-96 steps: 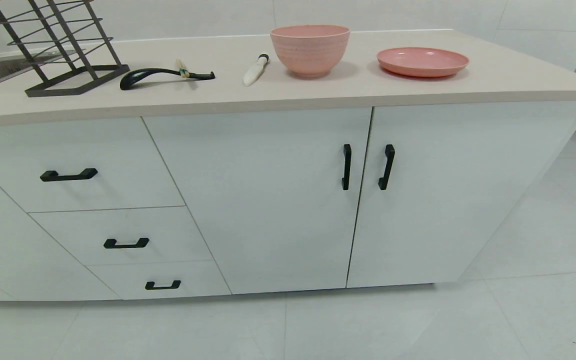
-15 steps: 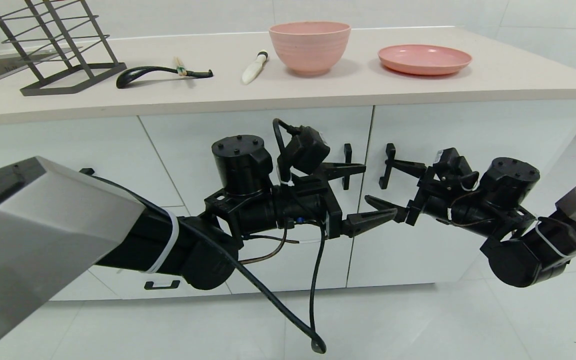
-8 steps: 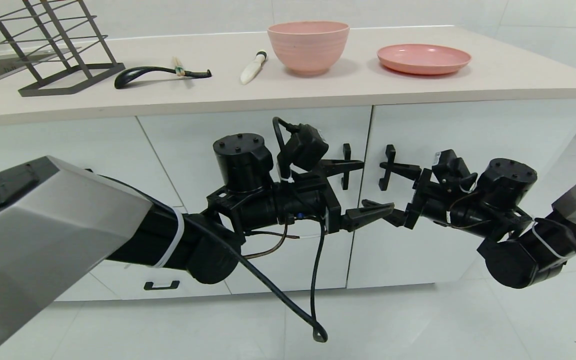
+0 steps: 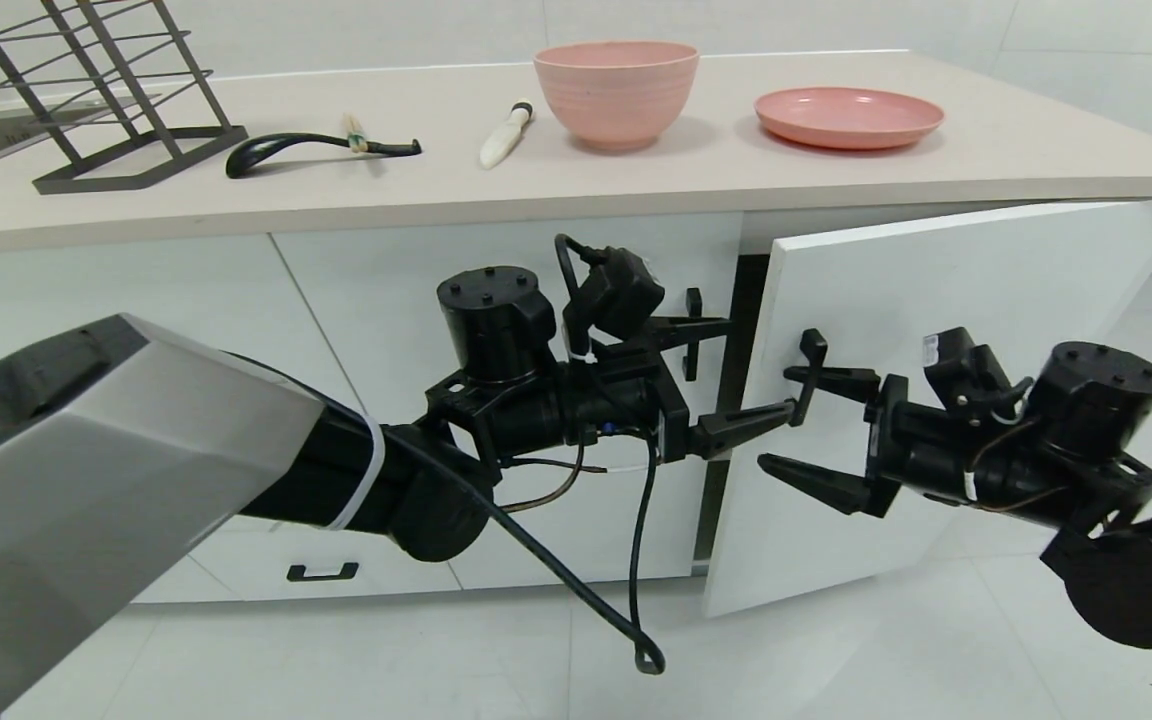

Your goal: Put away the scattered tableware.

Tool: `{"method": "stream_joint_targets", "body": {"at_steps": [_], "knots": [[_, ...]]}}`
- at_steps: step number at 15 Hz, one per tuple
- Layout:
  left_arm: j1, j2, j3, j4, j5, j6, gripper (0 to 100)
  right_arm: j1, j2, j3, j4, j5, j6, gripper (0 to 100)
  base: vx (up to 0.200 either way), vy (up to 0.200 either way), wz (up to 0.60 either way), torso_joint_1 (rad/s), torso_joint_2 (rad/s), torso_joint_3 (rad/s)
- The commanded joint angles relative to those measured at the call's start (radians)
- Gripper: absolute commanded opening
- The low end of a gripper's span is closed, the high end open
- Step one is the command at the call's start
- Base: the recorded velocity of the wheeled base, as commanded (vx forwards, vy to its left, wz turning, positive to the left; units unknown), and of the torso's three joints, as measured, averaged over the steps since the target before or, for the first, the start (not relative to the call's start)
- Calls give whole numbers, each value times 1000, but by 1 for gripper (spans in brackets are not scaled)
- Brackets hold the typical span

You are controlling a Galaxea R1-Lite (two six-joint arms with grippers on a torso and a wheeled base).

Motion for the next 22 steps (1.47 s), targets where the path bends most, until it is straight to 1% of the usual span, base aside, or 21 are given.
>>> {"method": "stream_joint_targets", "body": {"at_steps": [1,2,4,6,7,8,9,10,11,13,14,15,16,18,19,20,22], "knots": [[-18,22,-22,0,0,1,100,-3,-175,166,-7,12,-4,100,0,0,0,0,0,0],[-30,28,-34,0,0,1,100,-3,-199,199,-5,12,-6,100,0,0,0,0,0,0],[-75,45,-56,-11,-3,4,100,-3,-232,247,-5,12,-9,100,0,0,0,0,0,0],[-130,49,-54,-41,-29,4,100,-5,-227,256,-4,12,-14,100,0,0,0,0,0,0],[-140,54,-56,-41,-35,4,100,-6,-224,256,-4,12,-14,100,0,0,0,0,0,0],[-167,63,-56,-43,-38,2,100,-9,-209,258,-2,11,-24,100,0,0,0,0,0,0],[-174,68,-57,-43,-40,1,100,-11,-204,261,-2,11,-26,100,0,0,0,0,0,0],[-199,69,-56,-43,-38,-2,100,-29,-189,273,-2,6,-29,100,0,0,0,0,0,0],[-206,68,-56,-43,-37,-2,100,-47,-181,278,-1,5,-31,100,0,0,0,0,0,0],[-214,65,-56,-41,-31,-4,100,-144,-155,284,-2,2,-46,100,0,0,0,0,0,0],[-214,65,-56,-41,-31,-4,100,-159,-155,285,-2,2,-46,100,0,0,0,0,0,0],[-214,65,-56,-43,-29,-14,100,-196,-155,291,-2,3,-47,100,0,0,0,0,0,0],[-214,65,-57,-44,-28,-36,100,-204,-156,311,-2,3,-47,100,0,0,0,0,0,0],[-214,69,-76,-63,-14,-60,100,-204,-156,330,-2,3,-49,100,0,0,0,0,0,0],[-214,71,-84,-70,-5,-79,100,-212,-155,327,-2,2,-49,100,0,0,0,0,0,0],[-214,71,-87,-70,-5,-90,100,-221,-155,328,-2,2,-49,100,0,0,0,0,0,0],[-216,80,-91,-70,-2,-90,100,-221,-169,339,-2,2,-49,100,0,0,0,0,0,0]]}}
